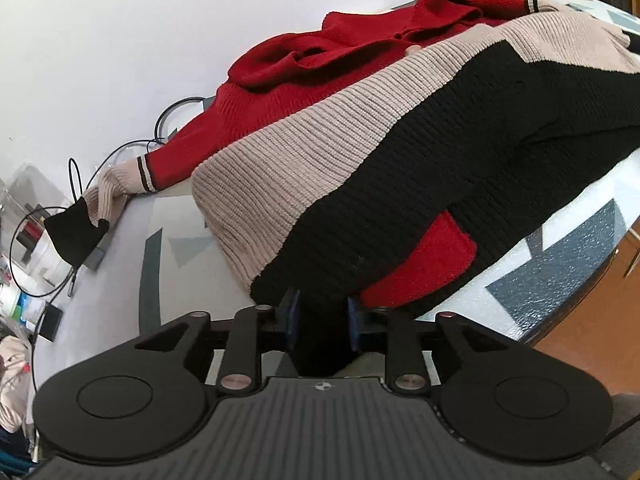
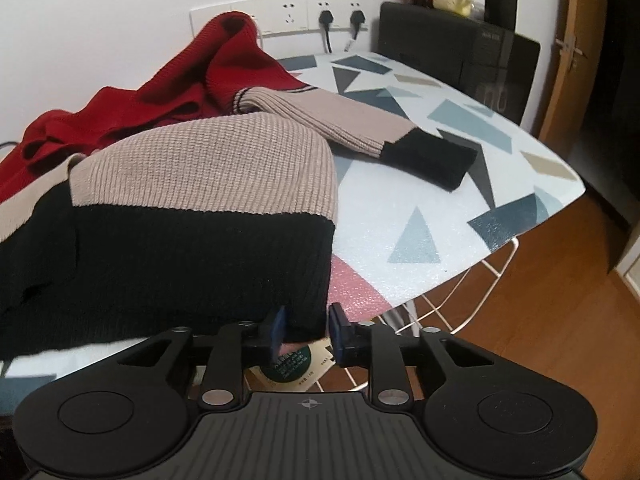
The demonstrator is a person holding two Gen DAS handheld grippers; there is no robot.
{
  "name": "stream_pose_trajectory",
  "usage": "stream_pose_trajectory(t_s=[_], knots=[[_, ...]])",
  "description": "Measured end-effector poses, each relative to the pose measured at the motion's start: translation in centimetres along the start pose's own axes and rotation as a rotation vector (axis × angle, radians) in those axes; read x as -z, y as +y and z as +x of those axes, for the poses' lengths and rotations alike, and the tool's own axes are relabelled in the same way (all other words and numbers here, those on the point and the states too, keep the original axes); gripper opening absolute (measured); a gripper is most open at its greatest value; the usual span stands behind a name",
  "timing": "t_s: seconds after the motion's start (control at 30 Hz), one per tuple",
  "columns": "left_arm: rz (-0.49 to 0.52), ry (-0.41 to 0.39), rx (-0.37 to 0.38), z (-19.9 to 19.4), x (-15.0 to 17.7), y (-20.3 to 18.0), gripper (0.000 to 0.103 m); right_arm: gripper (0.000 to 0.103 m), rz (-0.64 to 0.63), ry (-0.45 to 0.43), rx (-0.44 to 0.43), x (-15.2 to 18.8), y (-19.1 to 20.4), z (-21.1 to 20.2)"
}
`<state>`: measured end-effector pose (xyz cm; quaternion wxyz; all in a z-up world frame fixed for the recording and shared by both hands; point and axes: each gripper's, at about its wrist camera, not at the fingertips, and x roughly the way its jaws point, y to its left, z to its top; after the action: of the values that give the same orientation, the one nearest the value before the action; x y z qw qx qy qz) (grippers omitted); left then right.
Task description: Fold clothes
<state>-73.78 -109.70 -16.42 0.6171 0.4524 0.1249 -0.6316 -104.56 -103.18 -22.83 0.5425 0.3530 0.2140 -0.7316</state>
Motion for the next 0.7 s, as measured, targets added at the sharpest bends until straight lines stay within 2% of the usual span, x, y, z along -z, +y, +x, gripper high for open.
stream_pose_trajectory(t_s=[0.03, 0.1, 0.23, 0.3, 0.33, 0.37, 0.4, 0.43, 0.53, 0.63, 0.7], knots=[[-0.001, -0.001, -0.006, 0.0, 0.0, 0.1, 0.029, 0.029, 0.008, 0.000, 0.000, 0.2, -0.1, 0.0], [0.003, -0.009, -0.035, 0.1, 0.1, 0.0, 0.044, 0.037, 0.023, 0.000, 0.000, 0.7, -0.3, 0.0], [-0.016, -0.006, -0.040, 0.4, 0.0, 0.4, 0.046, 0.038, 0.140, -0.007, -0.028, 0.6, -1.3, 0.9], [-0.044, -0.002, -0.027, 0.6, 0.0, 0.9, 0.045, 0.034, 0.126, -0.023, -0.033, 0.2, -1.1, 1.1], [-0.057, 0.001, -0.019, 0.7, 0.0, 1.2, 0.044, 0.021, 0.113, -0.031, -0.040, -0.1, -1.1, 1.2], [-0.065, 0.012, -0.010, 0.8, 0.0, 1.4, 0.028, 0.014, 0.102, -0.036, -0.054, -0.4, -1.0, 1.2], [-0.071, 0.027, -0.001, 0.9, 0.0, 1.5, 0.008, 0.013, 0.098, -0.035, -0.059, -0.7, -1.0, 1.3], [-0.078, 0.043, 0.004, 0.9, 0.0, 1.8, 0.009, 0.007, 0.101, -0.034, -0.059, -1.0, -1.0, 1.3], [-0.094, 0.058, 0.006, 0.1, 0.2, 2.7, 0.008, 0.006, 0.137, -0.055, -0.048, -1.5, -1.7, 0.8], [-0.148, 0.088, 0.034, -0.7, 0.7, 4.1, 0.008, 0.005, 0.165, -0.114, 0.010, -1.9, -2.5, -1.0], [-0.167, 0.107, 0.050, -0.9, 1.4, 4.4, 0.008, 0.005, 0.190, -0.124, 0.044, -1.9, -3.4, -1.7]])
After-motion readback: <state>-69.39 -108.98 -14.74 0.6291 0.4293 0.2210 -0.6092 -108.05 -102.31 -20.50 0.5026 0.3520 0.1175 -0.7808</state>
